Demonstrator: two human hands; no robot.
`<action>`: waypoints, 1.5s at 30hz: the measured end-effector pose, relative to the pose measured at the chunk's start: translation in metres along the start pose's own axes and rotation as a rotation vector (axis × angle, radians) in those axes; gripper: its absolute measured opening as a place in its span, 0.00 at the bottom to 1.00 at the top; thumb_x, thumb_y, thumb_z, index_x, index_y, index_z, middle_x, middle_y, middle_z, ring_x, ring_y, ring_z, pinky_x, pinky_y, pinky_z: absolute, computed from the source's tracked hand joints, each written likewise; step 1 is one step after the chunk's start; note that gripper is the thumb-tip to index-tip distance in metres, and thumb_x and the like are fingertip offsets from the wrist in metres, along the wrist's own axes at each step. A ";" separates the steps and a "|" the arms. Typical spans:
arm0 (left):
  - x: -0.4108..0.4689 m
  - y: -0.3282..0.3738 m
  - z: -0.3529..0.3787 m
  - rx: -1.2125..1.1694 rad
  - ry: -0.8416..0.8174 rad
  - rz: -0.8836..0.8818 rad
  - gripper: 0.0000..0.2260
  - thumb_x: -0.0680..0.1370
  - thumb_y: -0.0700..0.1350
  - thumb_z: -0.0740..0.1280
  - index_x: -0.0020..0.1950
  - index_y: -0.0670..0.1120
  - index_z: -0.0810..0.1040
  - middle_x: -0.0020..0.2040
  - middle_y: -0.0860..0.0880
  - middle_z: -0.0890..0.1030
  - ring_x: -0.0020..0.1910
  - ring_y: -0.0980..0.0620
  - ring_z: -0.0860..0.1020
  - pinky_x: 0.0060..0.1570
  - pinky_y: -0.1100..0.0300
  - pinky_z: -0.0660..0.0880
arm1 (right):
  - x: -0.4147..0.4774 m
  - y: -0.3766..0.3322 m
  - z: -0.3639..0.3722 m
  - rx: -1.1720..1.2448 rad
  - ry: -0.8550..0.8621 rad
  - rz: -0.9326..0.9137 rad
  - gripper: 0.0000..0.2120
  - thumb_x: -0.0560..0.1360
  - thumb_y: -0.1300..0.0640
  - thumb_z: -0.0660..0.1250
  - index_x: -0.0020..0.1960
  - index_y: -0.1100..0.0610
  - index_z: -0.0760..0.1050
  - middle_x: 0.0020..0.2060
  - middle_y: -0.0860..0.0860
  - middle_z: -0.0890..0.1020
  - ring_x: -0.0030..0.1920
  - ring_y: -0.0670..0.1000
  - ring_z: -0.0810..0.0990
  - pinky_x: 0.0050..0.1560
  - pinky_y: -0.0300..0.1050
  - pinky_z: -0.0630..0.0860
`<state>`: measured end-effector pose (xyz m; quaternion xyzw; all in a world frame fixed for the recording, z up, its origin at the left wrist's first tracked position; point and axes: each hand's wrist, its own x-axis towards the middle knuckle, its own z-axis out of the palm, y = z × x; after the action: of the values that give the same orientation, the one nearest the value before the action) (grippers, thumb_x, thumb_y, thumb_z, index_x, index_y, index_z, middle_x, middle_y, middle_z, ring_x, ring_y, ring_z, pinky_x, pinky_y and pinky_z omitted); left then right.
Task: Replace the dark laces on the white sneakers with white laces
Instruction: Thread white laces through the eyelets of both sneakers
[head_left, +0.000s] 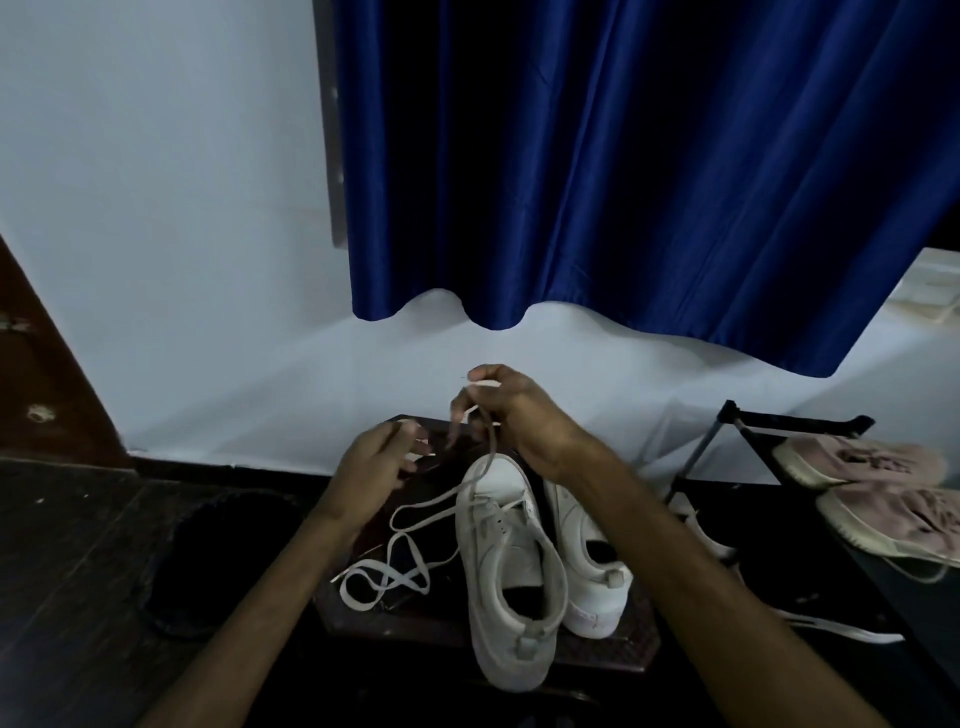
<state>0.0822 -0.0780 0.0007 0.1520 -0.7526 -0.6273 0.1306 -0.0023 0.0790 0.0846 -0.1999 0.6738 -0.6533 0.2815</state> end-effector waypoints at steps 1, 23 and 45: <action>0.004 0.012 0.005 -0.053 -0.087 -0.125 0.18 0.83 0.56 0.56 0.50 0.48 0.81 0.45 0.48 0.85 0.44 0.49 0.82 0.45 0.57 0.77 | -0.001 0.003 0.006 -0.015 -0.044 -0.016 0.05 0.81 0.65 0.57 0.53 0.56 0.65 0.37 0.55 0.81 0.32 0.51 0.72 0.35 0.41 0.69; 0.002 0.018 0.062 -0.052 -0.132 0.092 0.09 0.80 0.40 0.65 0.44 0.46 0.83 0.29 0.54 0.77 0.30 0.60 0.74 0.35 0.67 0.70 | -0.058 0.046 -0.048 -1.233 -0.035 0.322 0.22 0.71 0.33 0.64 0.53 0.49 0.76 0.52 0.47 0.81 0.54 0.50 0.78 0.61 0.51 0.71; -0.017 -0.007 0.103 0.604 -0.103 0.127 0.13 0.78 0.53 0.64 0.51 0.45 0.80 0.52 0.49 0.83 0.53 0.48 0.80 0.50 0.51 0.76 | -0.043 0.048 -0.077 -0.981 -0.027 0.252 0.12 0.70 0.65 0.68 0.51 0.56 0.84 0.29 0.45 0.77 0.30 0.40 0.72 0.33 0.32 0.67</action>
<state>0.0580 0.0203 -0.0244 0.1047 -0.9184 -0.3729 0.0803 -0.0137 0.1686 0.0406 -0.2343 0.9165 -0.2183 0.2397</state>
